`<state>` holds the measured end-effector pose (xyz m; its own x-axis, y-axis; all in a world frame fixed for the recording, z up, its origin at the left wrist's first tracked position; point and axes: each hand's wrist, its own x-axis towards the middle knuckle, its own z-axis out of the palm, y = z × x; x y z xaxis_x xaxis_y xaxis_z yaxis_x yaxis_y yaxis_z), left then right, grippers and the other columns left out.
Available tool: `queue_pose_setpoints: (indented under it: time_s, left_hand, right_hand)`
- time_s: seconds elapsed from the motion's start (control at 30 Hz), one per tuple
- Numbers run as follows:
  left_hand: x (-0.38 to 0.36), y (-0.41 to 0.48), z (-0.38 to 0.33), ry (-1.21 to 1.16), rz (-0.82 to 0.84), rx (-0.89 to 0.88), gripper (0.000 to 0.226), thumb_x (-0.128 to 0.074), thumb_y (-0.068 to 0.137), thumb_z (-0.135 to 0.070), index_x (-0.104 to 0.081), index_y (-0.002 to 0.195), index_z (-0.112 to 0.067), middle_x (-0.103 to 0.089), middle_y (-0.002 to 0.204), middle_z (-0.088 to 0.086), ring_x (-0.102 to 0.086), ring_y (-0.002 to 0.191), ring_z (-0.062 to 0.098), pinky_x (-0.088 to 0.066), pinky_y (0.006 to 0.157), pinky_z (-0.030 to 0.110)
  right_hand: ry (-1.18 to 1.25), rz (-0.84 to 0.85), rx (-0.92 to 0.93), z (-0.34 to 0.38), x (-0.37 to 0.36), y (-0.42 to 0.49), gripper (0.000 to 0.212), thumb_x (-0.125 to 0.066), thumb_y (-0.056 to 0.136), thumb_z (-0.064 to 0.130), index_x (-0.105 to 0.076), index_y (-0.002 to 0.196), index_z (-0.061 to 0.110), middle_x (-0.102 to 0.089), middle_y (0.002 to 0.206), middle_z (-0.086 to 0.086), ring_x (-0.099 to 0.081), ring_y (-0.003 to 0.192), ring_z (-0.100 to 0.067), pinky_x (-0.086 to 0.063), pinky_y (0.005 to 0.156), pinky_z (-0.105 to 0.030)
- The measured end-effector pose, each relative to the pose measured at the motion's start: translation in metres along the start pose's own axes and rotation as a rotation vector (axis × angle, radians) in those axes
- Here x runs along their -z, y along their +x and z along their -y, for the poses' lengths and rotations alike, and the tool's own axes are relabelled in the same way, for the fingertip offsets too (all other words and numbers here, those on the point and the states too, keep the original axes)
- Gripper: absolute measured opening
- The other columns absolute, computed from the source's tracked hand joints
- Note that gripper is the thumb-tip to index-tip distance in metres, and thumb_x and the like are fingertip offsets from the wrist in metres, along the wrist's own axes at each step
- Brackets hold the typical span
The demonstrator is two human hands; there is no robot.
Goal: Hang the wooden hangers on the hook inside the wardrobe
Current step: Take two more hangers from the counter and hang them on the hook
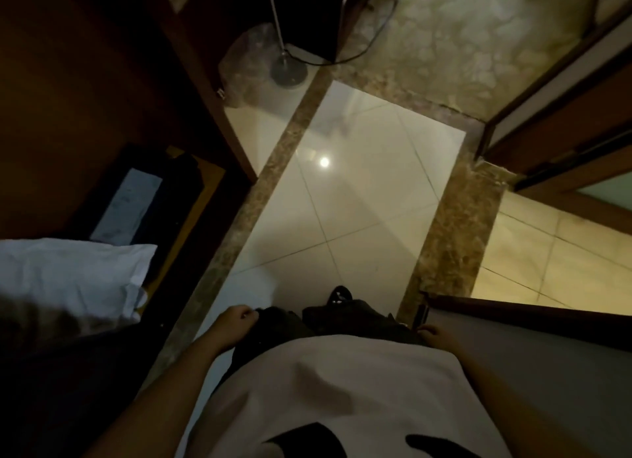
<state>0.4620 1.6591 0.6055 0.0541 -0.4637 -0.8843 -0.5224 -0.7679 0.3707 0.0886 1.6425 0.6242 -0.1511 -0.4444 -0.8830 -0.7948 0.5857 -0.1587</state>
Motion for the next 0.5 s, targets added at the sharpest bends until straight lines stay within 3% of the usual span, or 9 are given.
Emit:
queue_pose_setpoints:
  time_s: [0.07,0.2,0.27,0.33,0.4,0.5]
  left_hand:
    - [-0.006,0.011,-0.038,0.03,-0.02,-0.056,0.017,-0.043,0.096,-0.023,-0.055,0.094,-0.012,-0.06,0.1,0.013,-0.06,0.099,0.03,-0.047,0.088,0.039]
    - [-0.011,0.025,-0.105,0.009,-0.066,-0.137,0.014,-0.043,0.097,-0.02,-0.055,0.093,-0.014,-0.06,0.097,0.009,-0.06,0.095,0.026,-0.047,0.081,0.036]
    - [-0.009,0.032,-0.124,0.015,-0.058,-0.165,0.013,-0.043,0.097,-0.019,-0.054,0.092,-0.016,-0.06,0.097,0.01,-0.06,0.096,0.027,-0.049,0.086,0.04]
    - [-0.006,0.039,-0.134,0.046,-0.042,-0.174,0.013,-0.043,0.097,-0.02,-0.054,0.095,-0.015,-0.06,0.1,0.012,-0.061,0.098,0.029,-0.05,0.091,0.044]
    - [-0.005,0.046,-0.137,0.11,-0.028,-0.145,0.015,-0.042,0.097,-0.021,-0.055,0.095,-0.014,-0.061,0.101,0.013,-0.06,0.098,0.03,-0.049,0.091,0.044]
    - [-0.005,0.058,-0.137,0.274,0.022,-0.104,0.018,-0.043,0.096,-0.02,-0.059,0.1,-0.011,-0.063,0.108,0.015,-0.06,0.1,0.028,-0.047,0.084,0.034]
  right_hand:
    - [0.092,-0.021,-0.04,-0.009,0.015,0.006,0.031,-0.04,0.097,0.01,-0.057,0.121,-0.001,-0.053,0.13,-0.021,-0.049,0.118,-0.031,-0.038,0.098,-0.034]
    - [0.151,-0.018,-0.049,-0.014,0.046,0.021,0.029,-0.041,0.096,0.008,-0.057,0.117,-0.005,-0.057,0.12,-0.026,-0.053,0.092,-0.026,-0.045,0.08,-0.032]
    - [0.169,-0.022,-0.032,-0.006,0.06,0.03,0.028,-0.041,0.096,0.006,-0.056,0.114,-0.011,-0.059,0.115,-0.031,-0.058,0.088,-0.033,-0.051,0.073,-0.037]
    - [0.168,-0.019,0.011,0.01,0.077,0.04,0.029,-0.042,0.095,0.006,-0.057,0.115,-0.01,-0.06,0.115,-0.028,-0.06,0.091,-0.033,-0.05,0.071,-0.031]
    - [0.185,-0.011,0.074,0.034,0.097,0.05,0.031,-0.041,0.096,0.008,-0.055,0.118,-0.008,-0.06,0.115,-0.026,-0.056,0.084,-0.024,-0.047,0.065,-0.021]
    - [0.258,-0.046,0.157,0.077,0.133,0.069,0.031,-0.041,0.097,0.011,-0.055,0.119,-0.006,-0.061,0.106,-0.025,-0.055,0.082,-0.024,-0.041,0.056,-0.02]
